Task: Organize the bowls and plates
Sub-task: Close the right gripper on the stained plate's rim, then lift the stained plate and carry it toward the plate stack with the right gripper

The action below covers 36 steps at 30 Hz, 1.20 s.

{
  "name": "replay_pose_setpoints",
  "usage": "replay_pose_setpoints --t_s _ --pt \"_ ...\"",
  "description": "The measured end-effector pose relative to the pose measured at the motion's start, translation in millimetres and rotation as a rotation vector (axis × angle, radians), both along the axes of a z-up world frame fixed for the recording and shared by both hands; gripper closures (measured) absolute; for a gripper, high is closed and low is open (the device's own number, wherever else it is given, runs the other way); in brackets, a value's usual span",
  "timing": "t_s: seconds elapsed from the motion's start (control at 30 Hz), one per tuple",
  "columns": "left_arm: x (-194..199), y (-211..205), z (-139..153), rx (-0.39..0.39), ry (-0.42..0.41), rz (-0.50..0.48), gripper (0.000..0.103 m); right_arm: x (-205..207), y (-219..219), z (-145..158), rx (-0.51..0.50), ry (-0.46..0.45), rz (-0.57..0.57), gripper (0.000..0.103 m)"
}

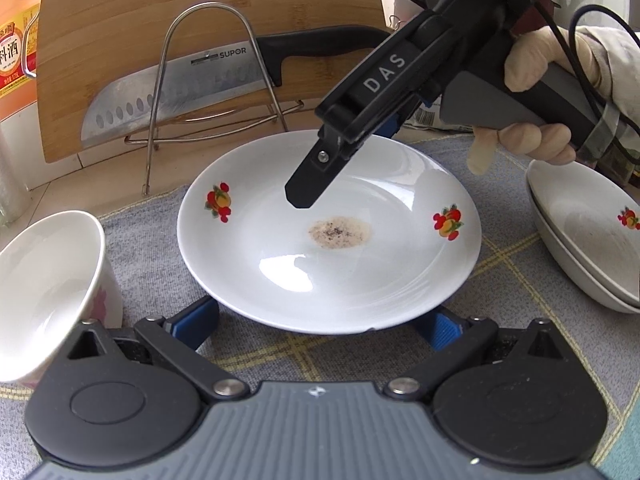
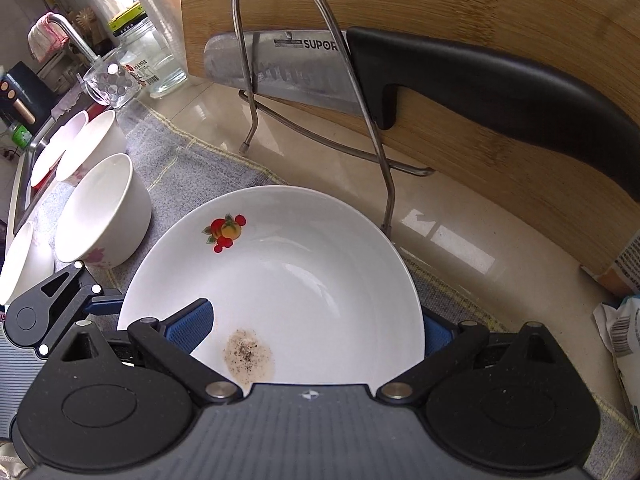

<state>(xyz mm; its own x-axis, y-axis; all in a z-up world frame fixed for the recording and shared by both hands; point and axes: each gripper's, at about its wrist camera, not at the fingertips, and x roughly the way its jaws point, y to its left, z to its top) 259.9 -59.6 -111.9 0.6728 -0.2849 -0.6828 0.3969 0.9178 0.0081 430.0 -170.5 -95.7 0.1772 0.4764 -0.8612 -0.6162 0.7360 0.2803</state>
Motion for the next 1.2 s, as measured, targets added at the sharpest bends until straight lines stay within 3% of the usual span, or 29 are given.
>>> replay_pose_setpoints --t_s 1.2 --pt "-3.3 -6.3 4.6 0.037 -0.023 -0.037 0.000 13.1 13.3 1.0 0.002 0.011 0.101 0.000"
